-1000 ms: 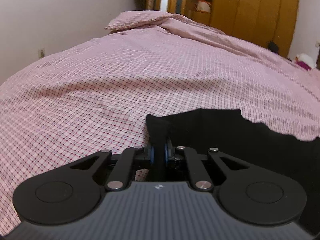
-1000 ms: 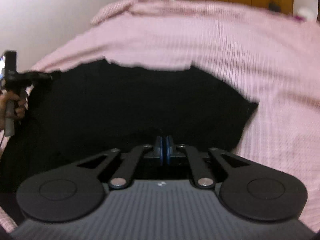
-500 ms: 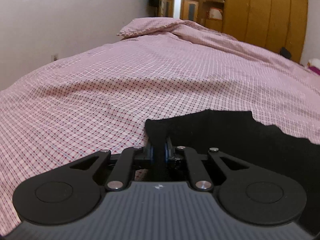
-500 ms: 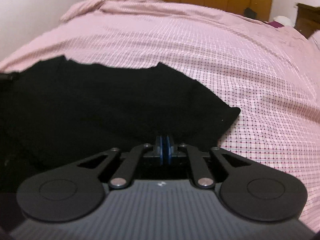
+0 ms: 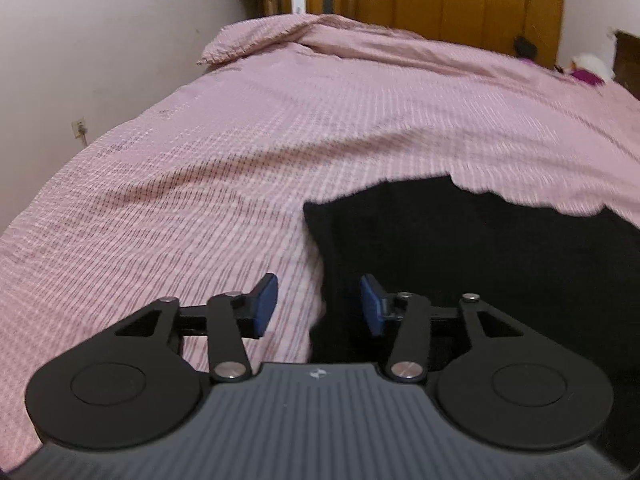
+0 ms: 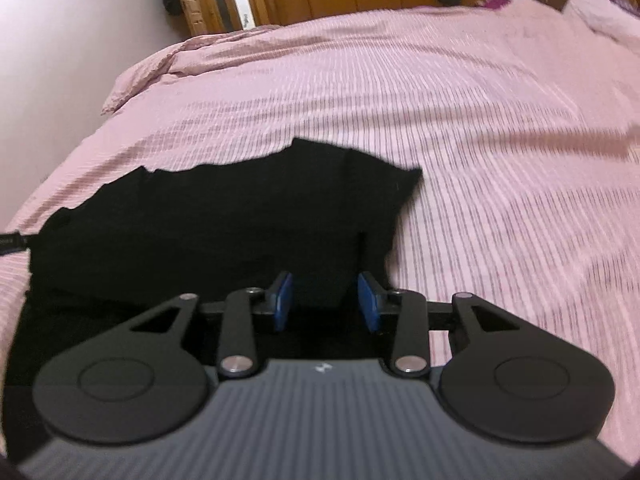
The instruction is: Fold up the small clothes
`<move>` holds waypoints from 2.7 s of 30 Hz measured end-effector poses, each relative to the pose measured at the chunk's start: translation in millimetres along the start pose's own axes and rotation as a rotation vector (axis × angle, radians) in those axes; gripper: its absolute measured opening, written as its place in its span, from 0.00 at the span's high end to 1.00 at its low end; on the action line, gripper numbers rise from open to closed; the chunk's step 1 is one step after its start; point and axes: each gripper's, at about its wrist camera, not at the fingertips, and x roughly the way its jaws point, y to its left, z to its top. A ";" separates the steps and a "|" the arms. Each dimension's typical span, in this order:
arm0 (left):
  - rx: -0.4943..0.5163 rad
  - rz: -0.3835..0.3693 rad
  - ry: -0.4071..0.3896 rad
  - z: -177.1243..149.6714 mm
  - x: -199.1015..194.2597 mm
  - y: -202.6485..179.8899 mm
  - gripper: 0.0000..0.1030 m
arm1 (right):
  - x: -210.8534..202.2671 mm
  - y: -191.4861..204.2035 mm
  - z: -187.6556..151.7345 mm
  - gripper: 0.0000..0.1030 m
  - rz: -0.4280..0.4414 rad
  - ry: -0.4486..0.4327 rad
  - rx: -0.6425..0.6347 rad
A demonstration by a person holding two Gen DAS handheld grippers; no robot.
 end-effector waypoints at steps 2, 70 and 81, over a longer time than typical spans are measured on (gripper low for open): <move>0.008 -0.018 0.028 -9.1 -13.4 1.8 0.45 | -10.0 1.3 -9.8 0.62 0.005 0.005 0.025; -0.033 -0.318 0.287 -204.9 -121.2 17.2 0.66 | -84.9 21.6 -173.5 0.77 0.201 0.310 0.225; -0.241 -0.468 0.207 -197.1 -142.2 59.7 0.93 | -122.1 12.0 -151.7 0.91 0.342 0.089 0.272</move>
